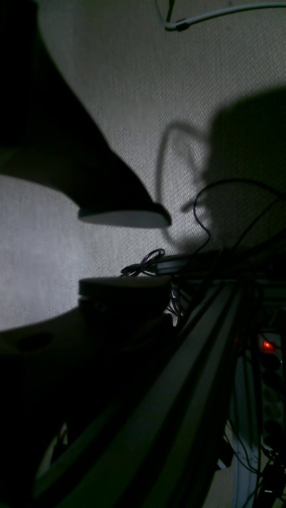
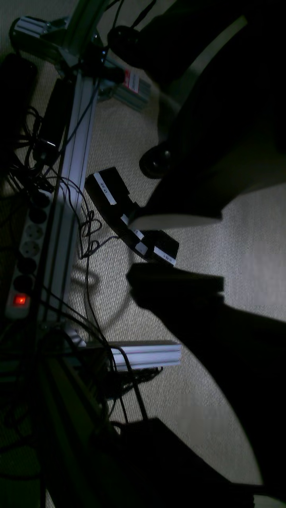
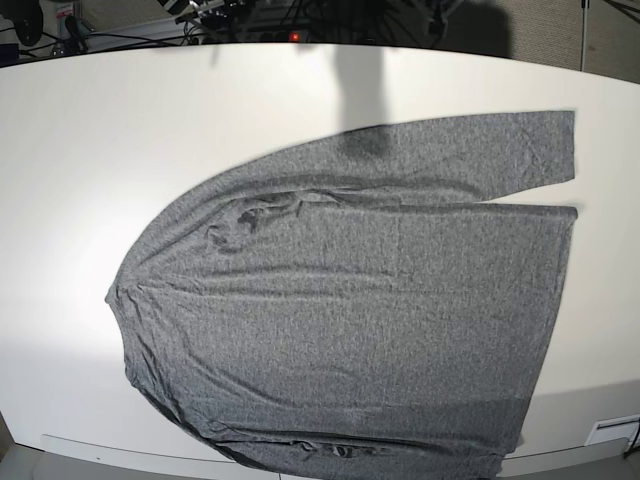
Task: Fold the T-shirt properly
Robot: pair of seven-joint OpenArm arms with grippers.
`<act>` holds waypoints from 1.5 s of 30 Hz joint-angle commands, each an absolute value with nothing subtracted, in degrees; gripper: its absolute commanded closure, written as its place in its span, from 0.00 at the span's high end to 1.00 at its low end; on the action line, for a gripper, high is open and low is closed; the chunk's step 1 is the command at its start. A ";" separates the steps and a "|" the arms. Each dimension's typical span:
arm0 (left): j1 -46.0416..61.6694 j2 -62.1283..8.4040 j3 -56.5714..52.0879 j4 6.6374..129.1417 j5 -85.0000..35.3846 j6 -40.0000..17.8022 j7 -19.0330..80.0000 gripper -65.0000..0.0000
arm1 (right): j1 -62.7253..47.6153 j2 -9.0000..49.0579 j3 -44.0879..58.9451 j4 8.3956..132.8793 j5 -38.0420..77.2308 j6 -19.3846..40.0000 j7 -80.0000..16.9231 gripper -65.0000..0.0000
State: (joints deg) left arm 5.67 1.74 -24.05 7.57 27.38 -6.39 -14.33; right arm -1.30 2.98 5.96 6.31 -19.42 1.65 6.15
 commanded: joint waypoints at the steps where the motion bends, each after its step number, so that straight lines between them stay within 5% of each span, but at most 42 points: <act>1: 6.79 1.74 -24.18 8.40 27.44 -6.66 -14.59 0.31 | -1.69 3.60 5.93 6.83 -19.31 1.08 6.33 0.30; 7: 12.56 1.74 -24.18 16.93 26.26 -6.92 -14.57 0.31 | -6.66 4.80 5.93 12.95 -19.33 1.10 6.35 0.30; 16: 21.82 1.74 -24.18 32.84 22.39 -16.51 -11.94 0.31 | -18.41 6.31 5.63 28.99 -19.29 2.79 4.14 0.30; 27: 35.22 1.74 -24.18 57.47 15.75 -19.44 -6.11 0.31 | -36.10 15.44 -9.06 54.65 -9.78 4.47 0.97 0.30; 40: 48.12 -0.05 -24.18 80.38 12.95 -24.27 -0.75 0.31 | -57.95 24.64 -10.94 87.33 -9.82 2.04 -6.09 0.30; 45: 52.84 -4.45 -24.18 87.79 12.95 -24.27 -0.64 0.31 | -64.42 30.06 -10.90 98.89 -10.50 -5.10 -9.02 0.30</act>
State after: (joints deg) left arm 51.90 -4.25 -23.94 87.13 13.47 -24.21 0.27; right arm -63.40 29.54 -10.98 98.41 -10.52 -4.86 -9.28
